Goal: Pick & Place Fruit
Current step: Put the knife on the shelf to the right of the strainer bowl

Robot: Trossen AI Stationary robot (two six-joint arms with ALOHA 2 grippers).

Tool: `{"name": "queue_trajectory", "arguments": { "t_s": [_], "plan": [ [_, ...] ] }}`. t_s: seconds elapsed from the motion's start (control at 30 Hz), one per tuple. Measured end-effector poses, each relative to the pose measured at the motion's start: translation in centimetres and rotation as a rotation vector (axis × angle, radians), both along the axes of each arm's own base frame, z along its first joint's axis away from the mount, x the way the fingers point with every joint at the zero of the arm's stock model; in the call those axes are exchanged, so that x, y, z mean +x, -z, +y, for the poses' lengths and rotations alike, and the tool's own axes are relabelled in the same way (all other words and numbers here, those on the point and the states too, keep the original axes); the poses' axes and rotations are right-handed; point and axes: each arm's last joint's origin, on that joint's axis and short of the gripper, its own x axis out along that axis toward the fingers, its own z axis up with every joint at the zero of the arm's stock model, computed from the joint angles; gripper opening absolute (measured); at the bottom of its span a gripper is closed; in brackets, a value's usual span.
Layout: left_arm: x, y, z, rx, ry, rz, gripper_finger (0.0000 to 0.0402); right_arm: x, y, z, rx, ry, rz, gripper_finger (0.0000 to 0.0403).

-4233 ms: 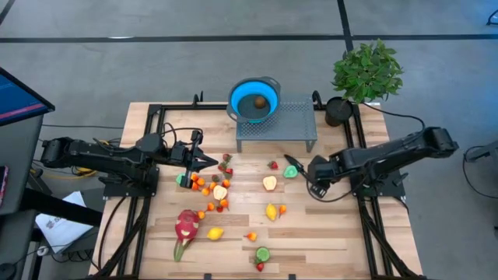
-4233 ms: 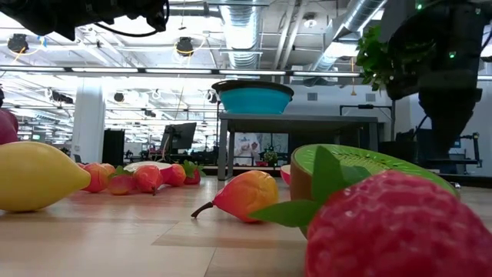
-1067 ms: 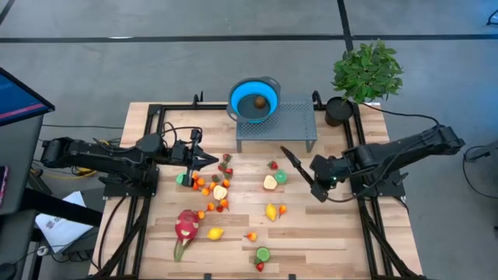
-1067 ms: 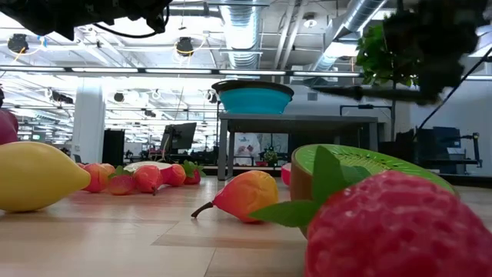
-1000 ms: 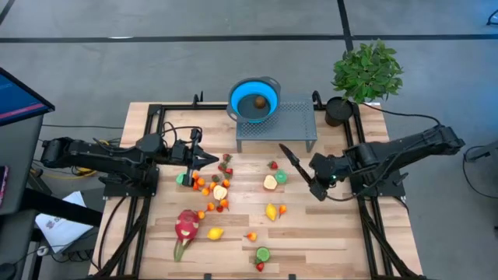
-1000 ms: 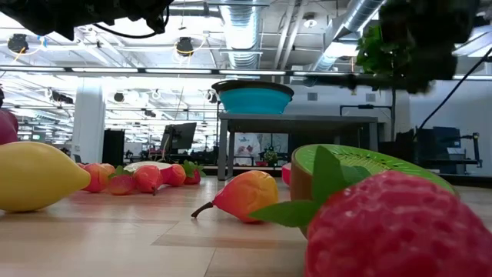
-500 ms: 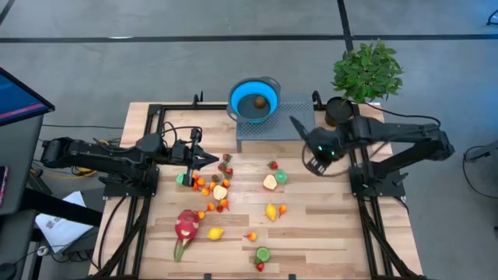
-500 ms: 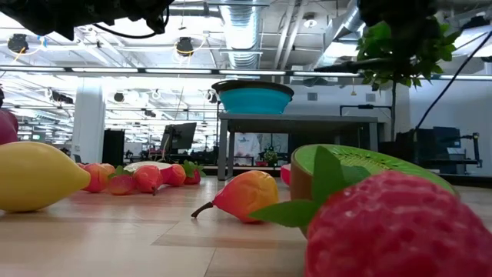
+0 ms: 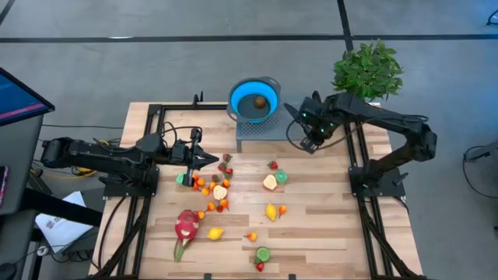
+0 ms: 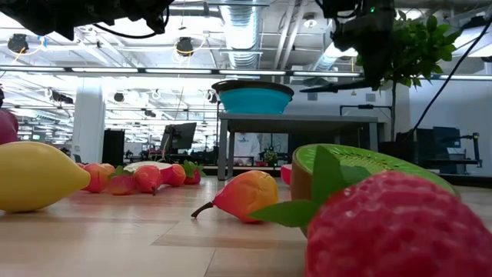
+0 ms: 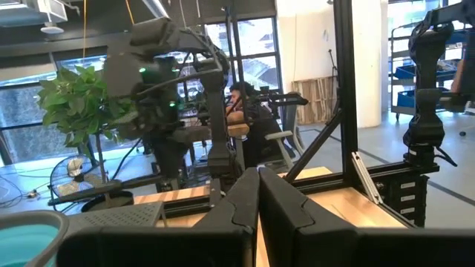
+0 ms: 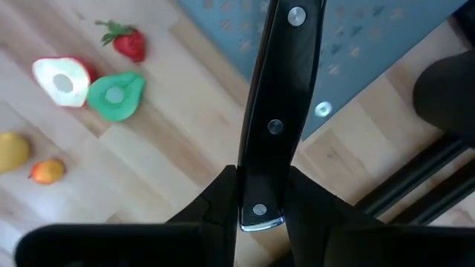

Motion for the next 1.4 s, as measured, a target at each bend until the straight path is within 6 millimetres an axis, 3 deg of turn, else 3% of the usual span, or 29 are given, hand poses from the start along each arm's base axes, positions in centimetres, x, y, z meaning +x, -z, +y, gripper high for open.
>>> {"name": "queue_trajectory", "arguments": {
  "t_s": [0.33, 0.67, 1.07, 1.3, 1.4],
  "plan": [
    [0.0, 0.0, 0.0, 0.000, 0.000, 0.000, 0.0003, -1.0, -0.1, -3.7, -0.013, 0.066, -0.080, 0.0072],
    [0.0, 0.0, 0.0, 0.000, 0.000, 0.000, 0.0003, -0.9, -0.3, -4.8, -0.038, 0.062, -0.141, 0.0072],
    [0.0, 0.0, 0.0, 0.000, 0.000, 0.000, 0.0003, 1.4, 3.7, -7.1, 0.065, 0.009, -0.027, 0.0072],
    [0.0, 0.0, 0.0, 0.000, 0.000, 0.000, 0.0003, 1.5, 4.3, -7.7, 0.081, 0.009, -0.013, 0.0074],
    [0.0, 0.0, 0.0, 0.000, 0.001, 0.000, 0.0003, 1.6, 4.3, -7.8, 0.076, 0.012, -0.022, 0.0095]
  ]
}}
